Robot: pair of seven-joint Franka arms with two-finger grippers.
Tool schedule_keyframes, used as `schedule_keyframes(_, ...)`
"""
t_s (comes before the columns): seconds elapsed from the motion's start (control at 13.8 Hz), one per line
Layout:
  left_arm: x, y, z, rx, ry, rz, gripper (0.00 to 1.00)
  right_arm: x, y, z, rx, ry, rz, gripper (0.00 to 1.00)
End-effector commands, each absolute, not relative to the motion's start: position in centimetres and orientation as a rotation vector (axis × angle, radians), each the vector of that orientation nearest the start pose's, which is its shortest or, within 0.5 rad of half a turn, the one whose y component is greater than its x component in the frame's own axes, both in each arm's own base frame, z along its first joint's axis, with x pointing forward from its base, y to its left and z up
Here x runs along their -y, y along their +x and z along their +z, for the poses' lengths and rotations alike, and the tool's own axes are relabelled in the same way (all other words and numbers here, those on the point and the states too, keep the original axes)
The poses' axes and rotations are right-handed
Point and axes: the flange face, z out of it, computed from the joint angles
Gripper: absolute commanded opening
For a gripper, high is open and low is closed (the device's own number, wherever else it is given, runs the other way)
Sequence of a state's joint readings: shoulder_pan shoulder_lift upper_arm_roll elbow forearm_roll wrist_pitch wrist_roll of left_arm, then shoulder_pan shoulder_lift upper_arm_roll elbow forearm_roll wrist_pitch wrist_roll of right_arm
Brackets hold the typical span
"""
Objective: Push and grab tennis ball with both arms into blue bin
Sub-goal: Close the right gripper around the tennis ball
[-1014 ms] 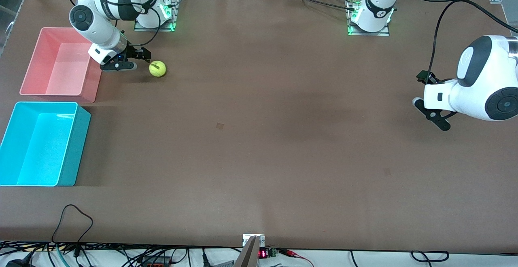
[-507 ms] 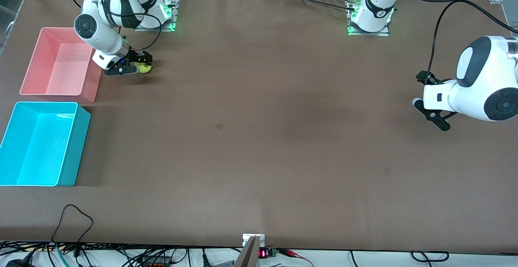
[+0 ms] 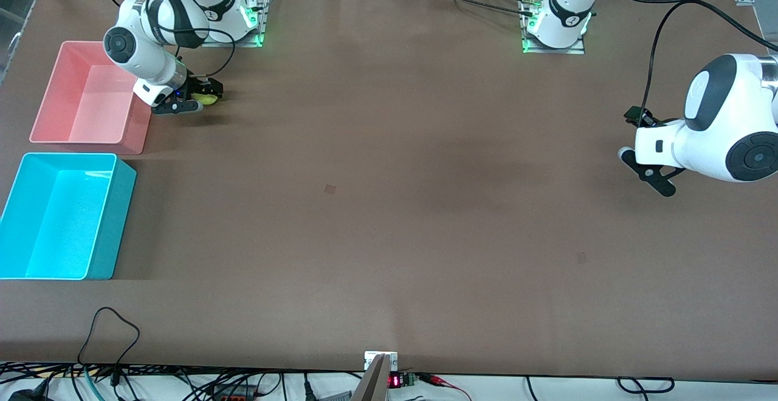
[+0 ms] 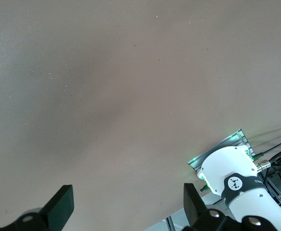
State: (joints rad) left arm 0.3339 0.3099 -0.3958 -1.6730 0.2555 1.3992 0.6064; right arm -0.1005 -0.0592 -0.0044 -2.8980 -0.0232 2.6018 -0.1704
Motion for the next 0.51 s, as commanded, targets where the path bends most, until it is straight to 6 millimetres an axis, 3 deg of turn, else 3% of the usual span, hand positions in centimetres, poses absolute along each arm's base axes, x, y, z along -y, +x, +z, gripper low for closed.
schedule_keyframes(0.0,-1.08,57.55,40.63,-1.050,-2.811,0.896,1.00,3.99,28.49,18.38,0.127,-3.084,0.383,1.00)
schedule_keyframes(0.43,-0.90,57.55,40.63,-1.054,-2.808,0.895,1.00,4.05,28.60,18.45,0.122,-3.084,0.388,1.00)
